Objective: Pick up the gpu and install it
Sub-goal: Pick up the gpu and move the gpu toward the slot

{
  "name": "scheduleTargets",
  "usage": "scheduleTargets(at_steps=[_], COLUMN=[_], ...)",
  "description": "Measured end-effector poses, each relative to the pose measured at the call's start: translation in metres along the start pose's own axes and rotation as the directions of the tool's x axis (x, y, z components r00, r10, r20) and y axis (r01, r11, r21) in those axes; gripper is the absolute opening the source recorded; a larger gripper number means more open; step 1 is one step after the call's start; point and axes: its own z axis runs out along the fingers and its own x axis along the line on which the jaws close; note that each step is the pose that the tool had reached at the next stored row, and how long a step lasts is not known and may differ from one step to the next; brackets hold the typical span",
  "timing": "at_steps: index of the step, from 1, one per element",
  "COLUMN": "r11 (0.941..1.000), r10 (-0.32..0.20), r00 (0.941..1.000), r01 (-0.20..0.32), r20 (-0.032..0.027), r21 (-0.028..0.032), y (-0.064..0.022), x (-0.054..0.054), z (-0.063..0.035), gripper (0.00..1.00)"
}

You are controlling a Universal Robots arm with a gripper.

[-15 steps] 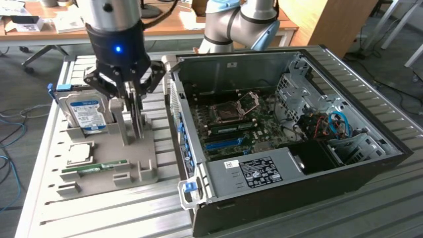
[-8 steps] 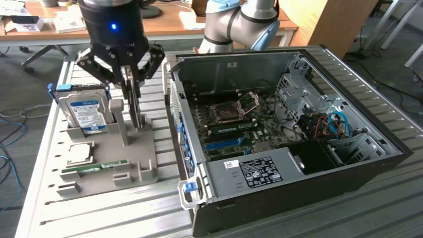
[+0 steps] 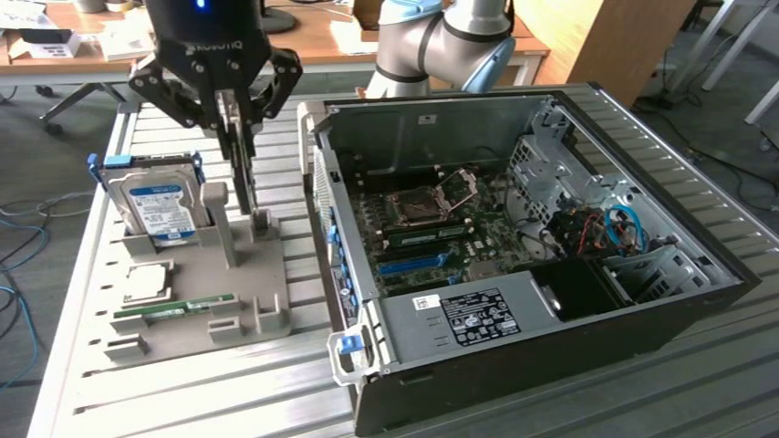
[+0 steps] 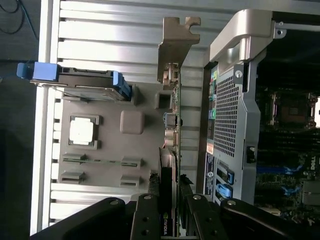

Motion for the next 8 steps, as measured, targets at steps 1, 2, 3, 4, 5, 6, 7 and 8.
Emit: scheduleTargets(at_steps=[1,2,3,4,5,6,7,8], r11=[1.0,1.0,1.0,1.0,1.0,1.0,1.0,1.0], r10=[-0.001,-0.002,-0.003,-0.003,-0.003,-0.003,-0.003,-0.003], r00=[1.0,1.0,1.0,1.0,1.0,1.0,1.0,1.0], r01=[0.001,0.002,0.003,0.003,0.003,0.003,0.003,0.003], r20=[0.0,-0.0002,-0.0001,-0.0001,0.0,-0.0001,0.0,-0.0001], r21=[-0.0001,0.0,-0.0003,-0.0004,-0.0004,-0.0003,-0.0004,-0.0003], y=[0.0001,0.0003,0.0003,0.0003,0.0003,0.0003,0.0003,0.0003], x=[-0.0001,-0.0001,-0.0001,-0.0001,-0.0001,-0.0001,-0.0001,-0.0002], z=[-0.0026,-0.0048,-0.0055,-0.0054,-0.0054,-0.0054,-0.0054,-0.0055], gripper=[0.26,0.26,0.26,0.26,0.26,0.26,0.26,0.26])
